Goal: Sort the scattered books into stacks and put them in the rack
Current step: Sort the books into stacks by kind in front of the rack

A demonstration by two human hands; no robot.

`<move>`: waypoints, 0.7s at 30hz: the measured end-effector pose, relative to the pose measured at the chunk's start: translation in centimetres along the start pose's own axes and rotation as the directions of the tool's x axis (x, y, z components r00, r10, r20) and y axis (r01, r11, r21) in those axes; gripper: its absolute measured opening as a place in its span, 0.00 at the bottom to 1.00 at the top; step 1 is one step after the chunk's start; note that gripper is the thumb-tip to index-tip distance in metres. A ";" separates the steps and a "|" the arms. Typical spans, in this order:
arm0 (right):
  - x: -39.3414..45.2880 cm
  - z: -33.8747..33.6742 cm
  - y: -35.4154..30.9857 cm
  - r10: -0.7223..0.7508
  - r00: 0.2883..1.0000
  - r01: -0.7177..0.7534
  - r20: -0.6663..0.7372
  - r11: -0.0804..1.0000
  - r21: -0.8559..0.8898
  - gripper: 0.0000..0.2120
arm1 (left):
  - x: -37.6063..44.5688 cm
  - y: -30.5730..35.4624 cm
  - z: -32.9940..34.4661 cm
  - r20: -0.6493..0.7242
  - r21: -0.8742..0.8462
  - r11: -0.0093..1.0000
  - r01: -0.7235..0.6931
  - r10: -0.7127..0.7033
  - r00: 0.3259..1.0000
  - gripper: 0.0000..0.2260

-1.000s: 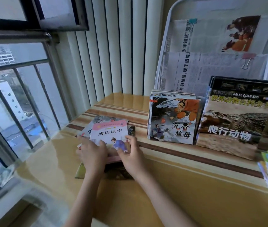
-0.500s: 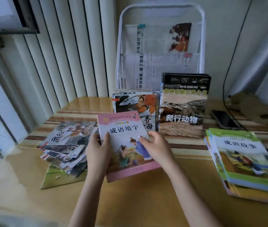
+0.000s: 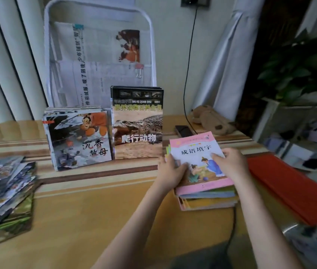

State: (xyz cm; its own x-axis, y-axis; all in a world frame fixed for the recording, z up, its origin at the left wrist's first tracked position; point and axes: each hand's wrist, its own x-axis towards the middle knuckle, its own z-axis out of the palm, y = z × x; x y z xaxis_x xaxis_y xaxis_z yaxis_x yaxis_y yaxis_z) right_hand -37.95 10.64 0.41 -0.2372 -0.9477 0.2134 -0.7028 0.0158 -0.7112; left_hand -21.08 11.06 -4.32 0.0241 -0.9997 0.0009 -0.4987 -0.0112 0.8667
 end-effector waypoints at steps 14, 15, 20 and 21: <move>1.1 2.5 6.0 0.115 0.927 -0.258 0.358 0.887 0.383 0.17 | 1.9 0.2 -0.8 0.179 -0.784 0.560 0.269 -0.210 0.961 0.08; 0.9 2.3 6.0 0.105 0.928 -0.256 0.358 0.877 0.407 0.17 | 1.9 0.1 -0.9 0.182 -0.793 0.552 0.259 -0.192 0.964 0.09; 0.1 2.2 6.3 0.056 0.928 -0.221 0.369 0.880 0.421 0.24 | 1.5 0.1 -0.1 0.247 -0.731 0.610 0.306 -0.182 0.952 0.22; -0.2 2.3 6.1 0.034 0.929 -0.202 0.370 0.881 0.427 0.23 | 1.3 0.0 0.0 0.228 -0.744 0.598 0.299 -0.194 0.954 0.24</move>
State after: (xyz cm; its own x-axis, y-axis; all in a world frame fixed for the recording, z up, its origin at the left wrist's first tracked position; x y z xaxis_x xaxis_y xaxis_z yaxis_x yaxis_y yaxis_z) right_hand -40.71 10.21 -5.51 0.0037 -0.9973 -0.0735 -0.2847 0.0695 -0.9561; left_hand -21.09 9.77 -4.32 -0.0780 -0.9566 -0.2808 0.3537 -0.2899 0.8893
